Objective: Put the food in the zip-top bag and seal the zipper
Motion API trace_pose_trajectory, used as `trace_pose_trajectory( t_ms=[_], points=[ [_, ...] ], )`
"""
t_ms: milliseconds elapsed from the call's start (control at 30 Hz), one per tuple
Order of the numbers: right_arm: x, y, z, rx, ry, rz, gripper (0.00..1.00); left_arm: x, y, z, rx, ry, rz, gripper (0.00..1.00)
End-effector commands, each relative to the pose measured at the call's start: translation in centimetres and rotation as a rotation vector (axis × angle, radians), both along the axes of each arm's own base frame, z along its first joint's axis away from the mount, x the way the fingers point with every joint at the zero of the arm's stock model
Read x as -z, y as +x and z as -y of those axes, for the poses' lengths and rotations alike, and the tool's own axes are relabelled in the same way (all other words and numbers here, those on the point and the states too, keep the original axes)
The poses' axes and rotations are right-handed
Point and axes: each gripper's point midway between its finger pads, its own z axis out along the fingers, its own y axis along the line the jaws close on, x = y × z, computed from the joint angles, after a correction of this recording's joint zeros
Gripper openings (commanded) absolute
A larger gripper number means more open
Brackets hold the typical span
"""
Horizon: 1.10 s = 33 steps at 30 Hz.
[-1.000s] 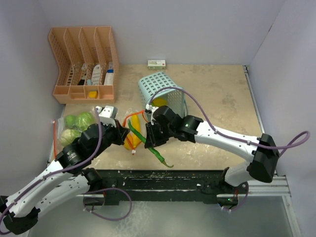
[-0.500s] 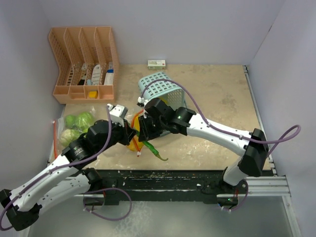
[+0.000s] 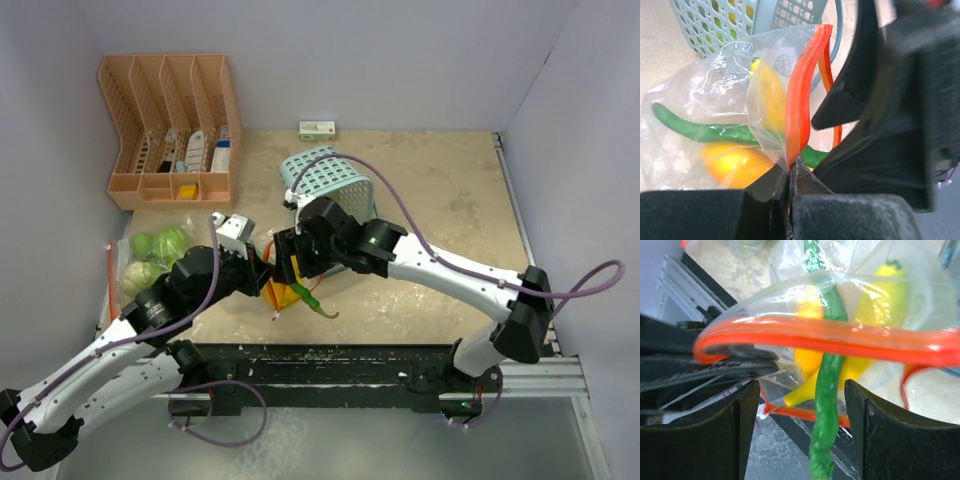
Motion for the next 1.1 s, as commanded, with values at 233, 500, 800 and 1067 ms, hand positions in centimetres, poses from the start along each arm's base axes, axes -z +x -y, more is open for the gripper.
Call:
trace_pose_trajectory(
  t_ms=[233,500,800,1067],
  points=[
    [-3.4,-3.3,5.6,-0.03,0.073,0.073,0.69,-0.3,0.1,0.0,-0.032,-0.034,-0.009,0.0],
    [0.1,-6.7,6.8,-0.124,0.075,-0.013,0.65,-0.2,0.4,0.0,-0.041,-0.028,-0.01,0.0],
    [0.7,-6.4,5.5,-0.136,0.091,-0.018,0.59,0.1,0.4,0.1,-0.04,-0.021,-0.019,0.0],
    [1.9,-6.4,4.7,-0.139,0.085,-0.043,0.43,0.0,0.5,0.1,-0.039,-0.024,-0.01,0.0]
  ],
)
